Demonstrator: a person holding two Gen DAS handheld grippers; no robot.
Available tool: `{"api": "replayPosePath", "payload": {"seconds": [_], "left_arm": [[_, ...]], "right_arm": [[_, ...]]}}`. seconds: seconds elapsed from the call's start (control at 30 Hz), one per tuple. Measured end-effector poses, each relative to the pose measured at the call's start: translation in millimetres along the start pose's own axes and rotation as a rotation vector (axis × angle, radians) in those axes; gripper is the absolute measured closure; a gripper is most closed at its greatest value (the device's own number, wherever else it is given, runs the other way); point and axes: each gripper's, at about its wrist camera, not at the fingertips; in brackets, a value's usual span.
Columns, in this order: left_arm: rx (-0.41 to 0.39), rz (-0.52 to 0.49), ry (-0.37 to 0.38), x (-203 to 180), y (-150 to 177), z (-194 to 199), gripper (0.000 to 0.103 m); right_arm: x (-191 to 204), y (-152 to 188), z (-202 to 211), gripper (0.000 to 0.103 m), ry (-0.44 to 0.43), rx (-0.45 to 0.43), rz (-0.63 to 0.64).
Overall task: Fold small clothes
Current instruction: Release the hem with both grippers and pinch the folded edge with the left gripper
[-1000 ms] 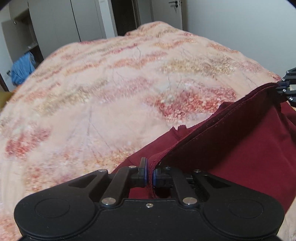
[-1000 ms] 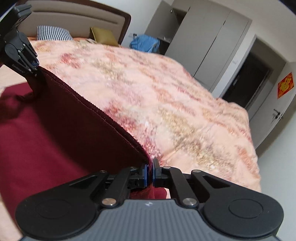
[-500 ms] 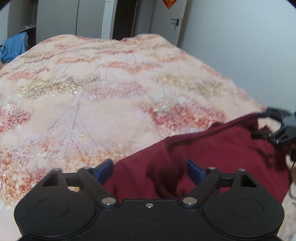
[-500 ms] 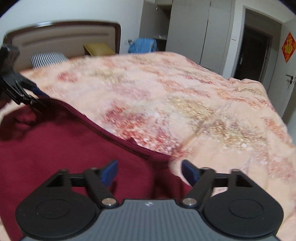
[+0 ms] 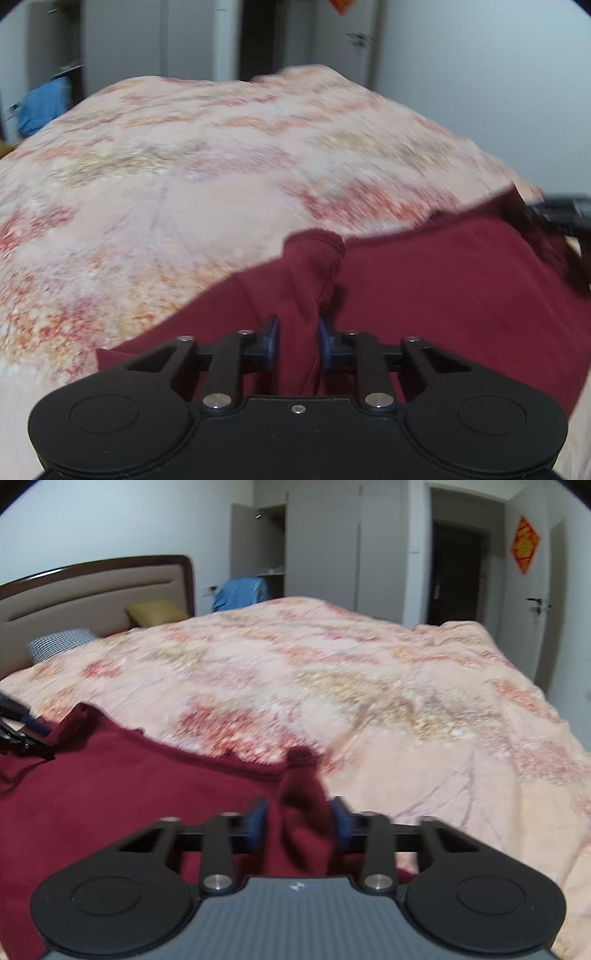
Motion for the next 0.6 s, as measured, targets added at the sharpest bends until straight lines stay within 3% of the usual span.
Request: {"api": "replayPosePath", "payload": {"seconds": [0.03,0.17,0.23,0.3,0.37,0.4,0.43,0.47,0.57,0.6], "left_arm": [[-0.028,0.024,-0.009,4.6,-1.7,2.7,0.094],[-0.066,0.170,-0.033,28.2,-0.3,1.6,0.093],[-0.058,0.207,-0.054,35.4,4.4,-2.3,0.085],[-0.072,0.233,-0.073,37.9,8.6,-1.3,0.073],[-0.099,0.279,-0.097,41.0,9.9,5.4,0.041],[-0.124,0.300,-0.102,42.0,10.2,11.2,0.034],[-0.157,0.315,-0.101,42.8,10.5,18.6,0.022],[-0.187,0.328,-0.100,42.7,10.3,26.3,0.013],[-0.263,0.344,-0.128,35.8,11.1,52.4,0.002],[-0.282,0.341,-0.141,31.0,12.5,61.2,0.001]], "right_arm": [[-0.1,-1.5,0.2,0.092,0.007,-0.006,-0.001],[3.2,-3.0,-5.0,0.092,0.047,-0.006,-0.008],[5.4,-1.1,-11.4,0.092,0.070,0.015,-0.007],[6.5,0.7,-15.1,0.085,0.089,0.030,-0.002],[6.3,0.9,-12.7,0.066,0.108,0.029,-0.002],[6.3,0.3,-9.8,0.057,0.117,0.025,-0.002],[6.5,-0.6,-5.5,0.037,0.129,0.018,-0.003],[7.3,-1.7,0.7,0.023,0.145,0.003,-0.003],[18.2,-5.5,25.9,0.003,0.200,-0.067,0.044],[22.9,-6.4,34.7,0.000,0.213,-0.091,0.062]]}}
Point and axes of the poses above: each gripper's, at about its wrist camera, not at the fingertips, and z roughly against the way its jaws point, x to its left, y to its underside, and after that the axes turned 12 degrees about y, right-handed
